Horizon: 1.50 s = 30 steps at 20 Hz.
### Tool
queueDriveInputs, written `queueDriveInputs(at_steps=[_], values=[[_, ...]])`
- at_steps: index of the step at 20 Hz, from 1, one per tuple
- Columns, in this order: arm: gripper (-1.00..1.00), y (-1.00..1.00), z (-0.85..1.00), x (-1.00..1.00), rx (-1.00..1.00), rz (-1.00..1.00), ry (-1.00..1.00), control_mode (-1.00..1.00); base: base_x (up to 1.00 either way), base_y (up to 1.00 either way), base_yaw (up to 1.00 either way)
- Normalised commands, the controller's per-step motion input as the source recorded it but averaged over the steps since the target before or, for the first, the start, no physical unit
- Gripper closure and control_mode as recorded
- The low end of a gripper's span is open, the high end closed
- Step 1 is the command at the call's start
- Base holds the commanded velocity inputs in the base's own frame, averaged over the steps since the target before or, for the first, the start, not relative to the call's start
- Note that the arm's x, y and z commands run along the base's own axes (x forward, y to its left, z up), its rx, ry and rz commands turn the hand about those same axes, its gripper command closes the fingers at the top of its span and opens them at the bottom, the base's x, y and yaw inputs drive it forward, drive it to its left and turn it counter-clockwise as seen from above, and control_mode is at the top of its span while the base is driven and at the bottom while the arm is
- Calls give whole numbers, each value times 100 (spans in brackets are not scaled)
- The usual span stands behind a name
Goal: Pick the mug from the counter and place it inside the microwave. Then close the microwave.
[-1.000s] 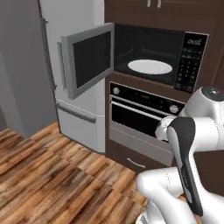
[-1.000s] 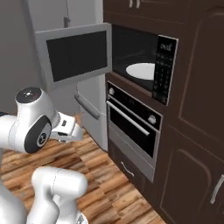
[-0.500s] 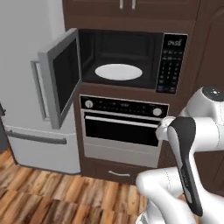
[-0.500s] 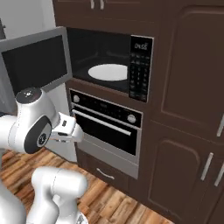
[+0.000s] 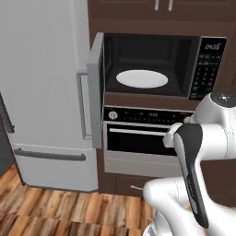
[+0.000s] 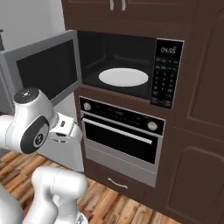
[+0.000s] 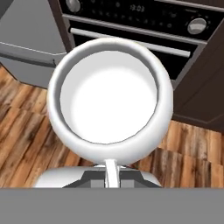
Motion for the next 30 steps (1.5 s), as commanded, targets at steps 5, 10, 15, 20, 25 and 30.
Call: queueDriveInputs(at_steps=[5,10,15,20,25,30], values=[[100,0,0,0,0,0,0,100,14,-18,-39],[100,0,0,0,0,0,0,100,56,5,-40],[100,0,0,0,0,0,0,100,46,18,-11],[100,0,0,0,0,0,0,100,38,25,0],[100,0,0,0,0,0,0,100,13,30,0],[100,0,0,0,0,0,0,100,0,37,0]])
